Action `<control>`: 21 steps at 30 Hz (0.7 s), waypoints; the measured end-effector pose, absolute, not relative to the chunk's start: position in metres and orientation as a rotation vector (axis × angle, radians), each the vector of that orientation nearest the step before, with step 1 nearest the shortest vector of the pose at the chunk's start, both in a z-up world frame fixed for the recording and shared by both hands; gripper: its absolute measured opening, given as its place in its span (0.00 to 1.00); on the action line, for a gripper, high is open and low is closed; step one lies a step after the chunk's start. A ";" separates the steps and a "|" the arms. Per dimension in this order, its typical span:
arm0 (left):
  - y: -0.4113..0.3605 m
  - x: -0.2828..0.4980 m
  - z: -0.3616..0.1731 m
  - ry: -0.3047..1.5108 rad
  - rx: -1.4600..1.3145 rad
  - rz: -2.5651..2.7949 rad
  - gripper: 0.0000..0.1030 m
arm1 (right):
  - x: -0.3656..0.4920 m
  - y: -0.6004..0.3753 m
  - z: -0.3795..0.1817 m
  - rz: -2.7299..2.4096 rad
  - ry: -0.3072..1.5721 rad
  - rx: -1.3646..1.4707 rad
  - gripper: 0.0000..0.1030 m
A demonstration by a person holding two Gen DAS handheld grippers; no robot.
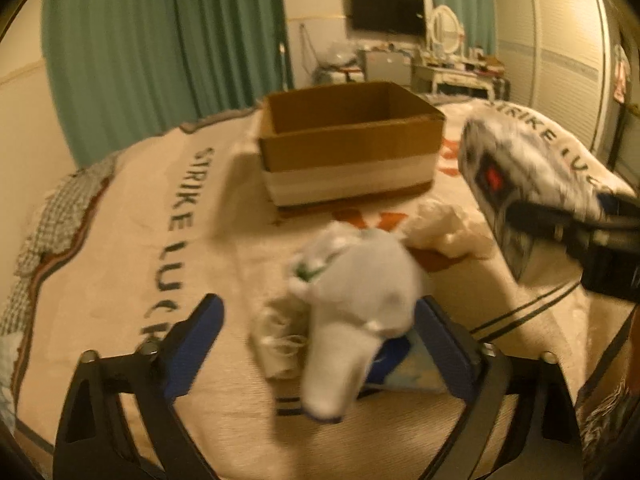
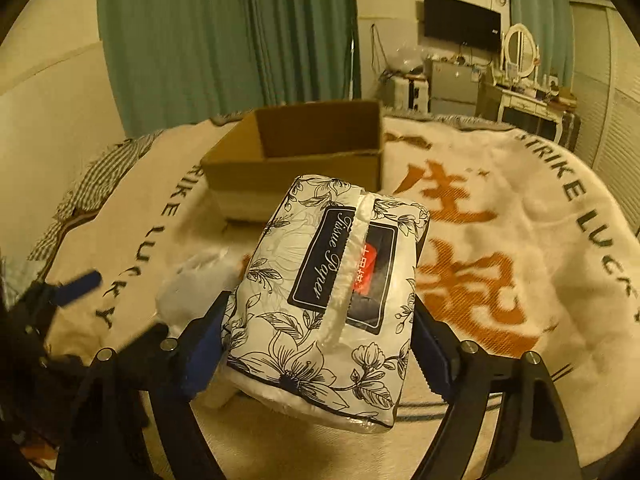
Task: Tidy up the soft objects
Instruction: 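Grasp the floral tissue pack with the right tool while the left tool grasps the white cap, then carry both items over the cardboard box and open both tools to drop them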
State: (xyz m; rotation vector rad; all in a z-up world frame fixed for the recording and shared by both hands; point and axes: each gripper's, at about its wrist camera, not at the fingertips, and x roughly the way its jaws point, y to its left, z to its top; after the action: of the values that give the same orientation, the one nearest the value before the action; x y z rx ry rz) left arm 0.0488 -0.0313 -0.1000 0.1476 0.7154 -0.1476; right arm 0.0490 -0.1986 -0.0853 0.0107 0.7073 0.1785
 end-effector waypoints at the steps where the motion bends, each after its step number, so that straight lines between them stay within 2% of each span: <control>1: -0.036 0.052 -0.103 0.726 0.156 -0.152 0.88 | 0.051 -0.203 -0.084 0.161 0.700 0.002 0.80; 13: -0.071 0.085 -0.132 0.833 0.233 -0.174 0.85 | 0.071 -0.220 -0.107 0.182 0.753 0.032 0.80; 18: -0.064 0.082 -0.127 0.841 0.214 -0.207 0.68 | 0.070 -0.223 -0.106 0.196 0.754 0.017 0.80; 21: -0.061 0.077 -0.121 0.839 0.206 -0.204 0.64 | 0.064 -0.225 -0.100 0.211 0.743 0.020 0.80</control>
State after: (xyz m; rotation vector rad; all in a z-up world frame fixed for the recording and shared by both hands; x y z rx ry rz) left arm 0.0775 -0.0609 -0.1206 0.2063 0.8394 -0.2044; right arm 0.0638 -0.2254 -0.1003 0.0205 0.7435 0.2110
